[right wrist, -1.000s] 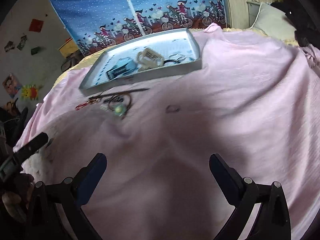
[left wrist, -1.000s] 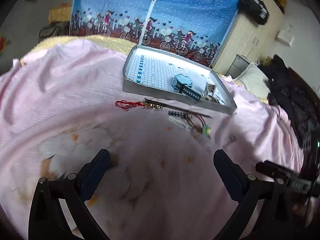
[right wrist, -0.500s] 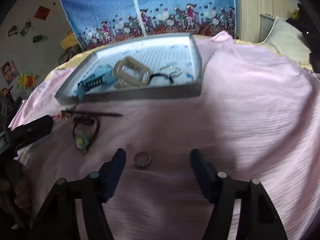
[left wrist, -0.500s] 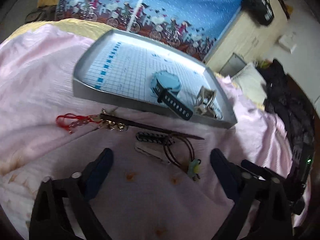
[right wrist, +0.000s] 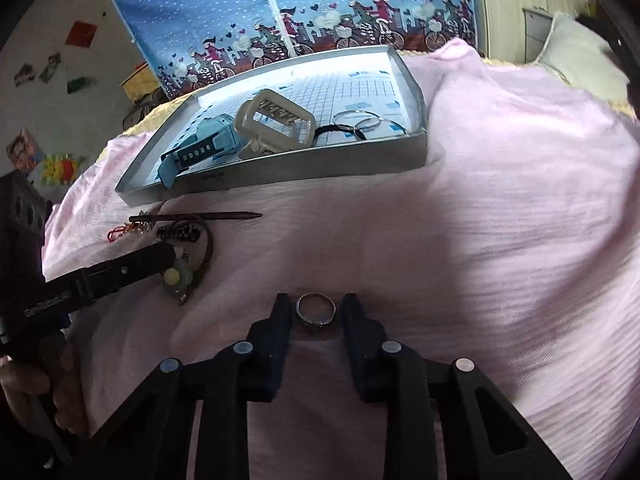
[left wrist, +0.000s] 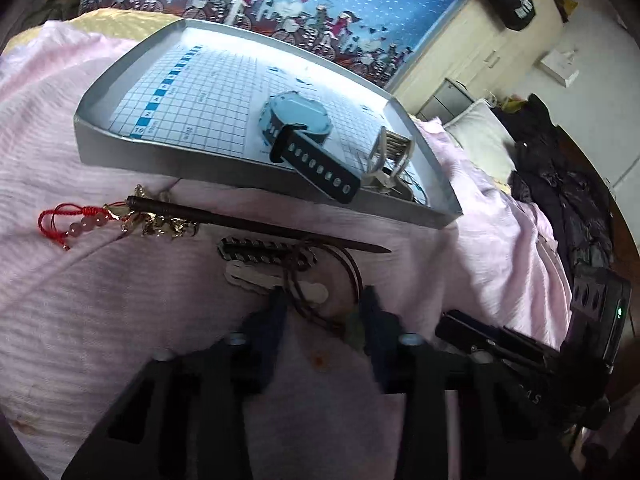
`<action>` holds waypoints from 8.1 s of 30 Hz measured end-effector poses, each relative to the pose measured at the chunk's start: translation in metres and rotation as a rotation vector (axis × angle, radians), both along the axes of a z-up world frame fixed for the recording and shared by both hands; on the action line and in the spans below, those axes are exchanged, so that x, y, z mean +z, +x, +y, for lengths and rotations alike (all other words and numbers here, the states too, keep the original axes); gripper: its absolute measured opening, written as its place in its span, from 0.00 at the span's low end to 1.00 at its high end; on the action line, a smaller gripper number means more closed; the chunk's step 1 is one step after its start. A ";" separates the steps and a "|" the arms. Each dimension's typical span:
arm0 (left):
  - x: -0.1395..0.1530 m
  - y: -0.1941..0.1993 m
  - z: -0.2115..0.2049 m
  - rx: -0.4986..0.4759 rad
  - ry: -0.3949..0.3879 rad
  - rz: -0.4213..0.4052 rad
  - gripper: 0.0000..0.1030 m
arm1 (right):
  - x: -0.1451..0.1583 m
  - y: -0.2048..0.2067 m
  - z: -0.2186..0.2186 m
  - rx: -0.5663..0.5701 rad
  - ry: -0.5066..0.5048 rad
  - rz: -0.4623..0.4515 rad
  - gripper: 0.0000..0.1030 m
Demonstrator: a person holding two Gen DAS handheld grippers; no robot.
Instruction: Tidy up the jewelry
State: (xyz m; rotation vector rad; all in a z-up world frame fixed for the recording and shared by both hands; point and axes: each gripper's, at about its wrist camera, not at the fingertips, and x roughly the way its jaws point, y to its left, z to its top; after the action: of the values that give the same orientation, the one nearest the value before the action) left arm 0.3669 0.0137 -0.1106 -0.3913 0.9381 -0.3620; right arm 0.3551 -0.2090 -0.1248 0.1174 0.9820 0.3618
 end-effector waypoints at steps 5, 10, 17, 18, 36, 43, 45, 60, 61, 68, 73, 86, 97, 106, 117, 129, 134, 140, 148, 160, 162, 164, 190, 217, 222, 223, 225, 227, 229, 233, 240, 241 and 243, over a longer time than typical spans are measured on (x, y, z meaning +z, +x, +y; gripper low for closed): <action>-0.004 -0.004 0.002 0.029 0.003 0.027 0.03 | 0.000 -0.003 -0.002 -0.014 0.035 0.006 0.20; 0.008 -0.019 -0.007 0.012 0.012 -0.029 0.02 | 0.003 -0.007 -0.002 -0.014 0.061 0.003 0.19; 0.031 -0.036 -0.029 0.023 0.073 -0.106 0.02 | 0.020 -0.014 -0.011 -0.051 0.103 -0.062 0.19; 0.034 -0.037 -0.030 0.026 0.077 -0.118 0.02 | 0.022 -0.014 -0.012 -0.058 0.111 -0.069 0.19; 0.088 0.027 -0.051 0.062 0.156 -0.259 0.02 | 0.062 0.038 -0.013 -0.064 0.100 -0.362 0.19; 0.067 0.069 -0.059 0.037 0.193 -0.248 0.02 | 0.039 0.071 -0.008 -0.062 0.123 -0.315 0.19; 0.059 0.075 -0.060 0.030 0.204 -0.240 0.02 | 0.030 0.076 -0.011 -0.065 0.127 -0.291 0.19; 0.023 0.086 -0.050 0.055 0.230 -0.117 0.02 | 0.017 0.092 -0.007 -0.075 0.117 -0.220 0.20; 0.023 0.086 -0.050 0.058 0.231 -0.113 0.02 | 0.017 0.092 -0.006 -0.075 0.111 -0.221 0.20; 0.034 0.074 -0.034 0.110 0.142 -0.109 0.38 | 0.024 0.085 -0.009 -0.074 0.099 -0.239 0.30; 0.062 0.045 -0.017 0.171 0.120 -0.207 0.72 | 0.042 0.072 -0.015 -0.103 0.081 -0.303 0.50; 0.116 -0.063 0.008 0.293 0.264 -0.420 0.99 | 0.114 -0.022 -0.002 -0.044 0.068 -0.581 1.00; 0.119 -0.146 0.033 0.323 0.268 -0.419 0.99 | 0.124 -0.112 0.011 -0.044 0.103 -0.623 1.00; 0.109 -0.198 0.046 0.316 0.282 -0.418 0.99 | 0.107 -0.169 0.030 -0.049 0.082 -0.567 1.00; 0.086 -0.239 0.059 0.322 0.275 -0.397 0.99 | 0.093 -0.201 0.051 -0.035 0.007 -0.530 1.00; 0.080 -0.241 0.060 0.308 0.289 -0.395 0.99 | 0.082 -0.199 0.066 -0.009 -0.060 -0.505 1.00; 0.078 -0.239 0.060 0.307 0.295 -0.390 0.99 | 0.080 -0.196 0.063 -0.019 -0.053 -0.486 1.00; 0.078 -0.234 0.063 0.311 0.296 -0.384 0.99 | 0.078 -0.189 0.061 -0.029 -0.044 -0.446 1.00; 0.081 -0.194 0.074 0.256 0.305 -0.326 0.99 | 0.063 -0.140 0.054 0.010 0.033 -0.265 1.00; 0.060 -0.094 0.093 0.112 0.308 -0.195 0.98 | 0.045 -0.053 0.066 0.140 0.101 -0.131 0.92; 0.055 -0.075 0.097 0.094 0.311 -0.180 0.98 | 0.040 -0.039 0.071 0.162 0.076 -0.130 0.77; 0.049 -0.059 0.098 0.067 0.308 -0.166 0.98 | 0.034 -0.026 0.077 0.187 0.067 -0.120 0.69; -0.016 0.036 0.082 -0.277 0.375 0.037 0.13 | -0.006 0.024 0.119 0.420 0.013 -0.013 0.17; -0.002 -0.018 0.082 0.000 0.241 0.061 0.04 | 0.001 0.006 0.121 0.410 0.108 -0.020 0.15; 0.011 -0.042 0.066 0.071 0.233 0.003 0.04 | 0.017 -0.005 0.112 0.399 0.141 -0.054 0.15; 0.013 -0.045 0.063 0.081 0.228 -0.004 0.04 | 0.021 -0.007 0.109 0.393 0.149 -0.065 0.15; 0.020 -0.054 0.060 0.098 0.221 -0.023 0.04 | 0.030 -0.008 0.101 0.370 0.173 -0.094 0.15; 0.026 -0.059 0.053 0.108 0.221 -0.045 0.04 | 0.040 -0.006 0.088 0.333 0.207 -0.120 0.15; 0.035 -0.061 0.048 0.120 0.208 -0.071 0.04 | 0.046 -0.002 0.078 0.296 0.224 -0.141 0.15; 0.054 -0.049 0.041 0.147 0.175 -0.108 0.04 | 0.052 0.011 0.052 0.193 0.270 -0.160 0.15; 0.073 -0.002 0.025 0.167 0.199 -0.183 0.04 | 0.049 0.041 0.016 0.038 0.295 -0.195 0.15; 0.072 0.008 0.023 0.171 0.196 -0.185 0.04 | 0.049 0.046 0.014 0.024 0.297 -0.202 0.15; 0.068 0.027 0.021 0.186 0.191 -0.186 0.04 | 0.046 0.054 0.011 0.003 0.296 -0.216 0.15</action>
State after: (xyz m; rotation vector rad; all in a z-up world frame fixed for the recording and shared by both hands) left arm 0.3942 0.0350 -0.0424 -0.2616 0.7400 -0.1345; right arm 0.4090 -0.1981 -0.0785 0.3386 0.7107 0.5103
